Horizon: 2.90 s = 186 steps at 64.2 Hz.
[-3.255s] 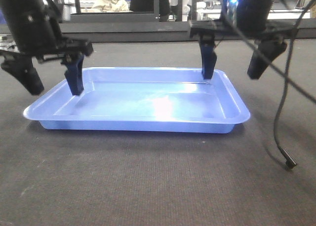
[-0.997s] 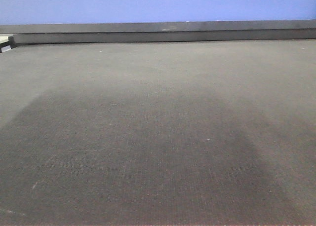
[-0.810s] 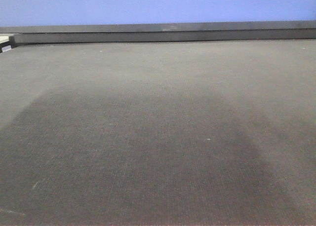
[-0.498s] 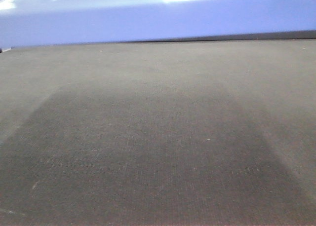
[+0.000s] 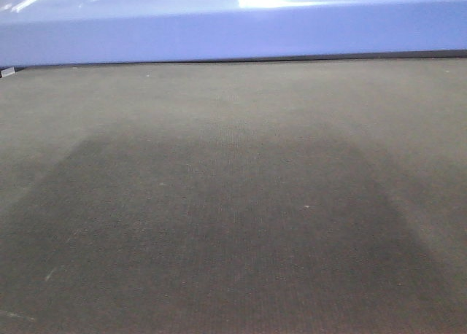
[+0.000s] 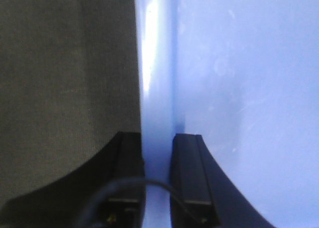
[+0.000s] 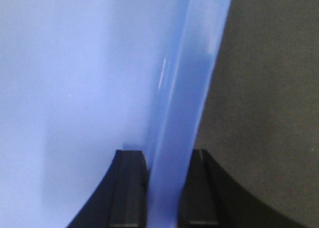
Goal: Grab blue tray and place on right shelf
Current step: 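Hold the tray raised with both grippers while the base backs away, then carry the tray in both grippers while driving past the red table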
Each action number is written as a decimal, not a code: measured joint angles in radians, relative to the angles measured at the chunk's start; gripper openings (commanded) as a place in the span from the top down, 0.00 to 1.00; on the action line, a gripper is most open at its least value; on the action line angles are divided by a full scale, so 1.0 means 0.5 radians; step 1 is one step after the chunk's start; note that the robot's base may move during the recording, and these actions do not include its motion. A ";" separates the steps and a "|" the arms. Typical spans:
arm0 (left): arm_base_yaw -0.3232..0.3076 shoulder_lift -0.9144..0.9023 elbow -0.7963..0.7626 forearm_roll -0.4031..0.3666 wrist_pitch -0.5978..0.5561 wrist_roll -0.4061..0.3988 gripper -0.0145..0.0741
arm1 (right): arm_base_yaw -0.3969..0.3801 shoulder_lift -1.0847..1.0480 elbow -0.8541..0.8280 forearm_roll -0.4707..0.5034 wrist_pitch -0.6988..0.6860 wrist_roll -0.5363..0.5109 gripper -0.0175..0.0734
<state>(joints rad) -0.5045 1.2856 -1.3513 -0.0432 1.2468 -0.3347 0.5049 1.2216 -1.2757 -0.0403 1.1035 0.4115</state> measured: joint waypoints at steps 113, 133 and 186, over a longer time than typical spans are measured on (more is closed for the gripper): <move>-0.013 0.048 -0.035 -0.043 0.021 -0.004 0.89 | -0.003 0.000 0.000 -0.033 -0.002 0.004 0.74; -0.013 0.048 -0.035 -0.052 0.021 -0.004 0.89 | -0.003 0.000 0.000 -0.037 0.005 0.004 0.74; -0.013 0.048 -0.035 -0.061 0.021 -0.007 0.89 | -0.004 0.000 0.000 -0.037 0.018 0.004 0.74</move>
<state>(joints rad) -0.5108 1.3098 -1.3687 -0.0736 1.2573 -0.3383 0.5030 1.2216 -1.2757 -0.0588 1.1126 0.4132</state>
